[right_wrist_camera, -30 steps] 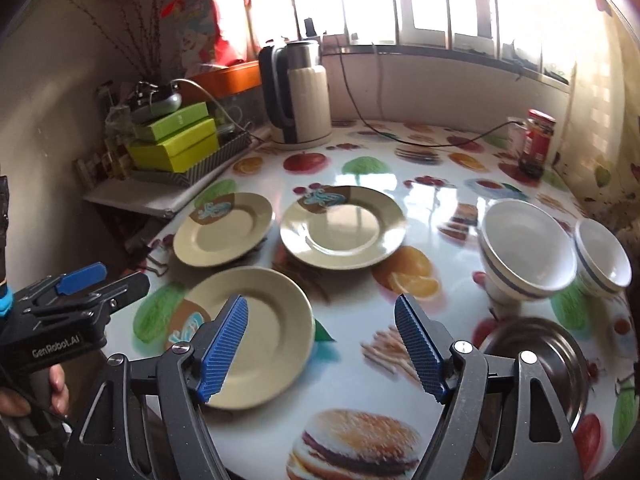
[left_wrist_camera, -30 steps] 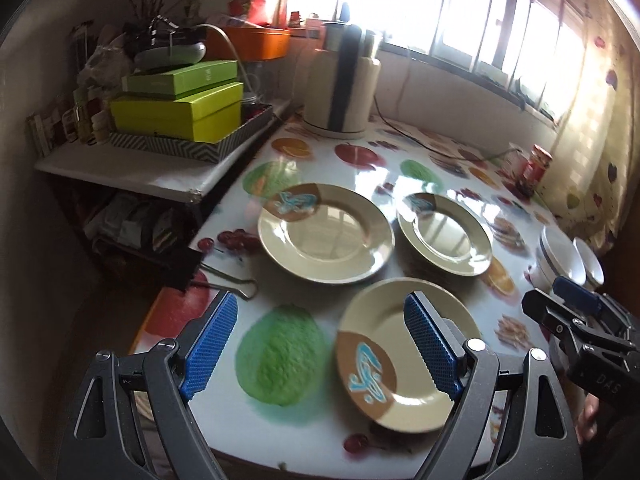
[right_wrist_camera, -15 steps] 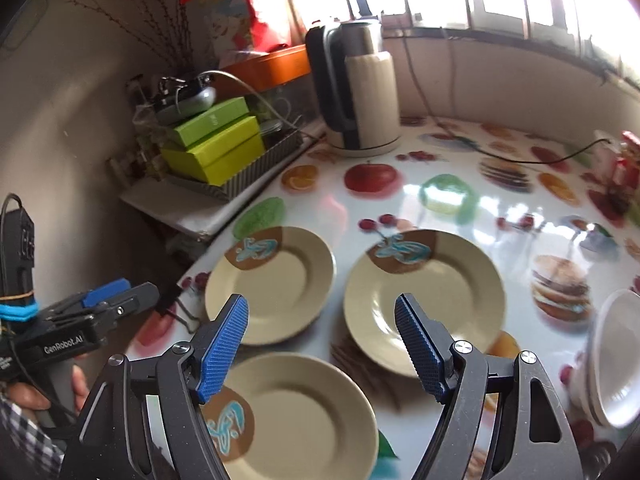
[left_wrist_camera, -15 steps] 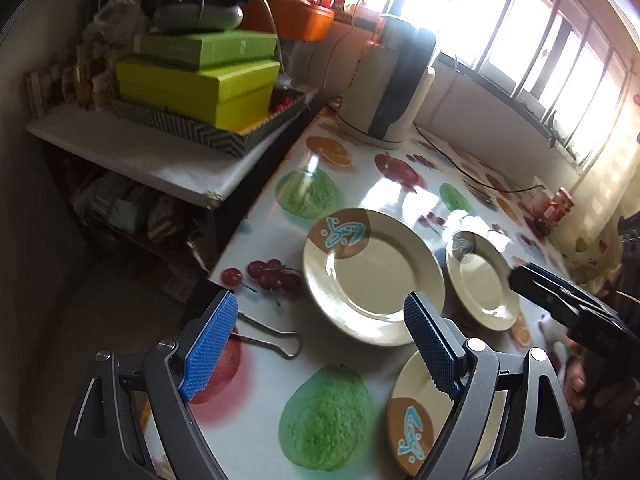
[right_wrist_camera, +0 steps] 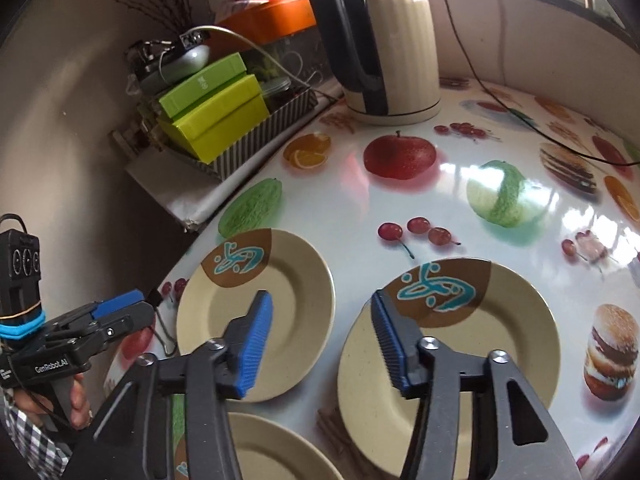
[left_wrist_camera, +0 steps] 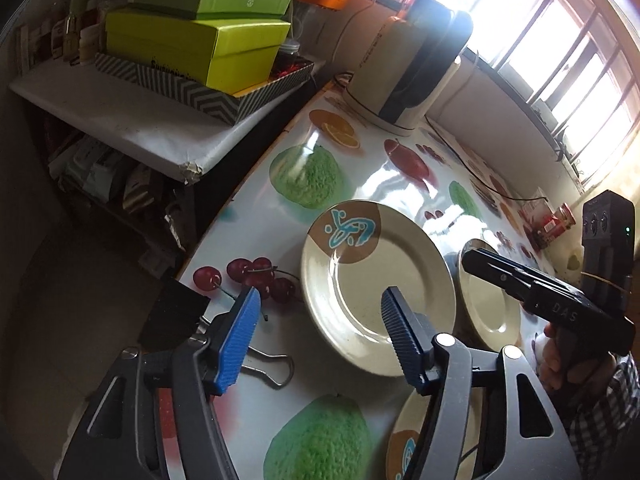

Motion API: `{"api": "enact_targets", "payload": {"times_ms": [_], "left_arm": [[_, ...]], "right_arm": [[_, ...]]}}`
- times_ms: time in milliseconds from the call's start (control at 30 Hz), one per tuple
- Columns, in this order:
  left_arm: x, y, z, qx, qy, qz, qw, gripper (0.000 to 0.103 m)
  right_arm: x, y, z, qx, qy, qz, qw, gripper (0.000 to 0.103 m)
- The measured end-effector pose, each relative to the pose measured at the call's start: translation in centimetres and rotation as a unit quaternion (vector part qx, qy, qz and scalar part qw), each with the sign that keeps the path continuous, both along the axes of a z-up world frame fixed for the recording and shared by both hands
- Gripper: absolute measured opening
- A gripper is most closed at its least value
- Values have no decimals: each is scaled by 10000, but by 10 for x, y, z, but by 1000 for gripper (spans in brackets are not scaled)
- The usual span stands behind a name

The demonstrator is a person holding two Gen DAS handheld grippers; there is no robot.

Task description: Organize plates and bowls

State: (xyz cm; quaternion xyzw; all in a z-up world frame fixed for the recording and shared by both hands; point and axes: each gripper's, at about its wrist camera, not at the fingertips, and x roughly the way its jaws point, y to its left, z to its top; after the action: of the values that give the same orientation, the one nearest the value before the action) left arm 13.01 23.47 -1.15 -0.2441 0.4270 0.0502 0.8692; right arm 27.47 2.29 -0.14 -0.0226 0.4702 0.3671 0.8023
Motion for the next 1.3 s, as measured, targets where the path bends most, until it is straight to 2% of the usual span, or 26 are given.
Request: {"api": "enact_targets", "payload": {"times_ms": [200,300,367,633,733,1000,1067,1300], "left_arm": [[3,3,-9,-126,64,67,9999,63],[6,3,-16,-221,153,71,9996,62],[8,2,-18,-266,175,37,9995,56],[15,-3,-25,-439,251,-77,9987,46],[17,-5,-27,-523,278,-134,9982,39],[18,-6,-27,-450,300,-52,9985,35],[17,-5,-27,-401,309,-20,9987,31],[16,-4,-21,-327,236,8,9992,31]], "right_arm": [[9,11,-13,13,197,227,9995,33],[13,13,-18,-2,249,194,9995,32],[16,13,-20,27,316,188,9993,30],[22,14,-30,60,500,200,9985,24],[22,14,-32,87,578,188,9981,20],[22,12,-34,118,609,168,9979,13],[24,11,-34,175,654,136,9976,13],[23,9,-35,220,701,94,9973,12]]}}
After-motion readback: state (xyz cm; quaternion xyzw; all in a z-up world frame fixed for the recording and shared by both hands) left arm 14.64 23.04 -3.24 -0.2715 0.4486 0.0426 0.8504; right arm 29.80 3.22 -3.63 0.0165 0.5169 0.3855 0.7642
